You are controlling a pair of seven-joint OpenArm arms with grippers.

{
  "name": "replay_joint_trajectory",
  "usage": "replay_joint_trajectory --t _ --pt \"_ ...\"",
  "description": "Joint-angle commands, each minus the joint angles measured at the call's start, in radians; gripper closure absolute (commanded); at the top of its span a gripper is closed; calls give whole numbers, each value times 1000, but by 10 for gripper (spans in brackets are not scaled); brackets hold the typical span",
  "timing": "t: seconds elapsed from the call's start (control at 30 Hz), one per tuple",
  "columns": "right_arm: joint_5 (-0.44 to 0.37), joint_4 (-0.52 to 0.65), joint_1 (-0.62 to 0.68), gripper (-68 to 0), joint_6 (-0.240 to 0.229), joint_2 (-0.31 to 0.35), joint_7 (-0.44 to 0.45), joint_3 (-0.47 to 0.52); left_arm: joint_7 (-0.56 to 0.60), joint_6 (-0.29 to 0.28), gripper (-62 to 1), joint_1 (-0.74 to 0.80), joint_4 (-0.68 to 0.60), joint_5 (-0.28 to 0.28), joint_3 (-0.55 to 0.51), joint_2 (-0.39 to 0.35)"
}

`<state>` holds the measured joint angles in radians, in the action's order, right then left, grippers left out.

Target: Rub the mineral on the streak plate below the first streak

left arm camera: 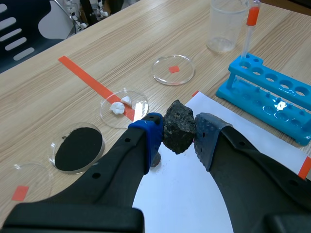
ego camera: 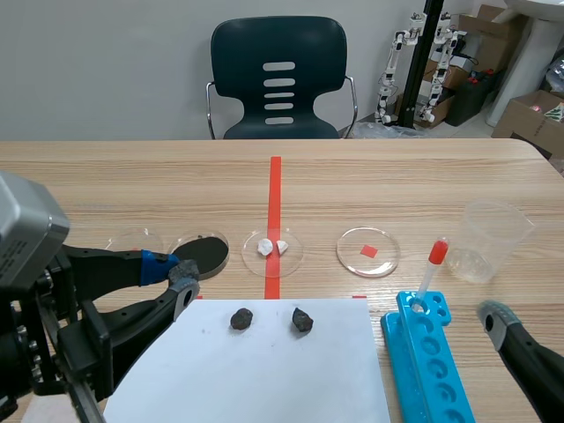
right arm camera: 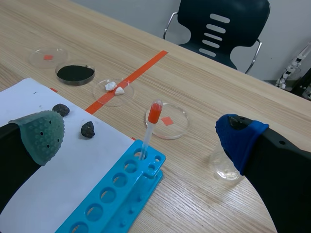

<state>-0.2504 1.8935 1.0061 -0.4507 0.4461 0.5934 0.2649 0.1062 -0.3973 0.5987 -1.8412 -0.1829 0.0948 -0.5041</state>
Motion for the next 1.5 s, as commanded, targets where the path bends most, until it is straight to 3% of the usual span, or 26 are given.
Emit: replay_joint_trajectory --t 0.0,1.13,1.33,1.47 --pt "-11 14 -6 -679 1 8 18 3 17 -2 -117 2 -24 -10 2 5" --pt "-11 14 -6 -679 0 8 14 3 14 13 -117 2 -24 -11 2 5" --pt "-11 14 -6 -679 0 8 14 3 -88 21 -117 2 -23 -16 2 5" --pt "-11 14 -6 -679 0 8 15 3 -198 45 -117 2 -23 -76 2 5"
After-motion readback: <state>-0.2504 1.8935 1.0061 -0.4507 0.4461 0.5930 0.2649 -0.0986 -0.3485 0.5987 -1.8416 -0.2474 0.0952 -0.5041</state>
